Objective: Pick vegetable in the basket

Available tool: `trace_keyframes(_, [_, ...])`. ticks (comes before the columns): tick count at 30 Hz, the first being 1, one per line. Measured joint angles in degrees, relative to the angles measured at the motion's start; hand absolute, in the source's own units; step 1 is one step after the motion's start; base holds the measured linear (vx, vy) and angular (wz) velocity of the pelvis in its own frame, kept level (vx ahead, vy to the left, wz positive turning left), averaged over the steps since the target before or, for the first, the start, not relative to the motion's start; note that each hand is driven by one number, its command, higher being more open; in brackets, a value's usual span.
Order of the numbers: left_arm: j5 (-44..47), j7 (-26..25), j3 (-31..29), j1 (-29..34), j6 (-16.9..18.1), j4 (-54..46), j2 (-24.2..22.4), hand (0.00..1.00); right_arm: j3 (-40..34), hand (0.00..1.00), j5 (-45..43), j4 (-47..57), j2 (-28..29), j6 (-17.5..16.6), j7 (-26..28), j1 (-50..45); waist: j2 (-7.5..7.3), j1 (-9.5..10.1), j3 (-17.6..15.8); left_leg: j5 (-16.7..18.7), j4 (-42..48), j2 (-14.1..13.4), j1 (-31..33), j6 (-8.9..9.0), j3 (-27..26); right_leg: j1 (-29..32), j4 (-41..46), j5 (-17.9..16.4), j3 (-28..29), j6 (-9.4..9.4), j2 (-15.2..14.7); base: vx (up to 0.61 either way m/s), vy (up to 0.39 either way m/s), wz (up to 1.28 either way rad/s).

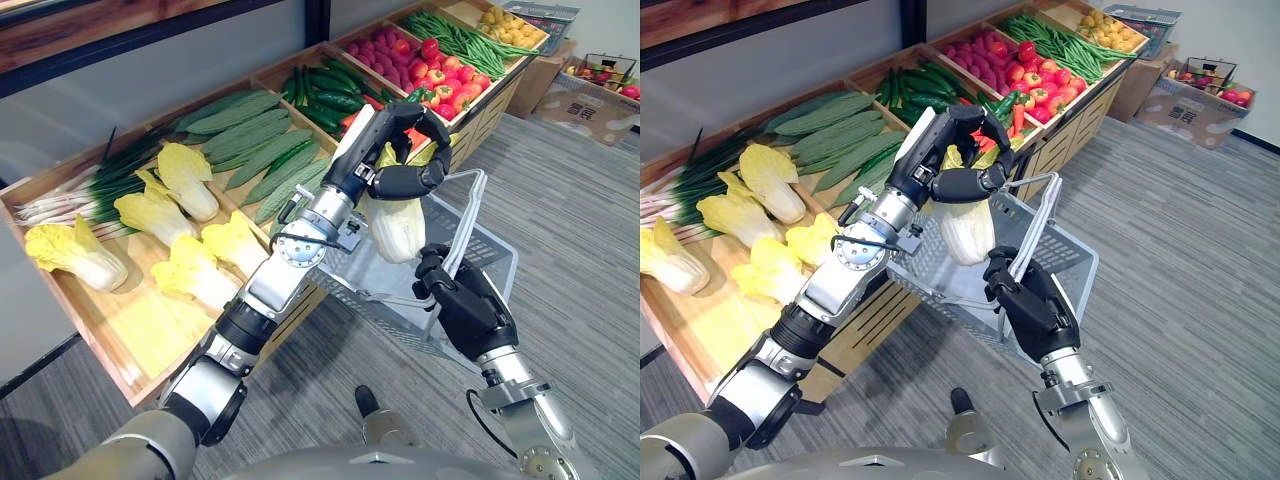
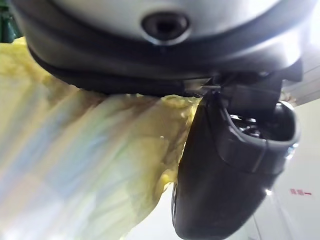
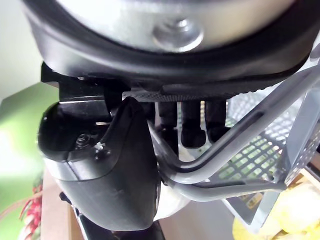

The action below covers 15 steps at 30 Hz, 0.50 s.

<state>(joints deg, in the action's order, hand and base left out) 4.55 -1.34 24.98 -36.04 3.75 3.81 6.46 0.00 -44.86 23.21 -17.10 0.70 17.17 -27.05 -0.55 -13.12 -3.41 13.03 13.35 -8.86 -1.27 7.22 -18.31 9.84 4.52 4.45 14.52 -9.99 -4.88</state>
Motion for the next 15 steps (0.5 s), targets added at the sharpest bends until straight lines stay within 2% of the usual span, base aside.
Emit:
trace_keyframes(3, [0.00, 0.03, 0.09, -0.19, 0.01, -0.24, -0.01, 0.00, 0.77, 0.00, -0.03, 0.00, 0.00, 0.00, 0.07, -0.01, -0.02, -1.10, -0.01, 1.59, 2.06, -0.48, 0.23, -0.15, -0.77, -0.05, 0.18, -0.14, 0.83, 0.23, 0.23, 0.01, 0.034, -0.16])
trace_keyframes(7, [-0.02, 0.09, 0.61, -0.19, 0.01, -0.56, 0.01, 0.00, 0.51, 0.00, 0.16, 0.00, -0.16, 0.00, 0.07, -0.03, -0.04, -1.20, -0.02, 3.20, 4.32, -0.92, 0.58, -0.35, -1.65, -0.01, 0.25, -0.15, 1.93, 0.25, 0.59, 0.00, 0.036, -0.16])
trace_keyframes(15, [-0.02, 2.49, 1.28, 0.13, 1.06, -1.96, 2.05, 0.00, -3.16, 0.00, 2.56, 0.00, -8.56, 0.76, 0.12, 2.93, -0.18, -0.89, -0.11, 7.58, 10.28, -3.19, 0.27, -0.24, -5.74, 0.16, 0.66, -0.09, 6.43, 0.24, 3.03, 0.00, 0.039, -0.30])
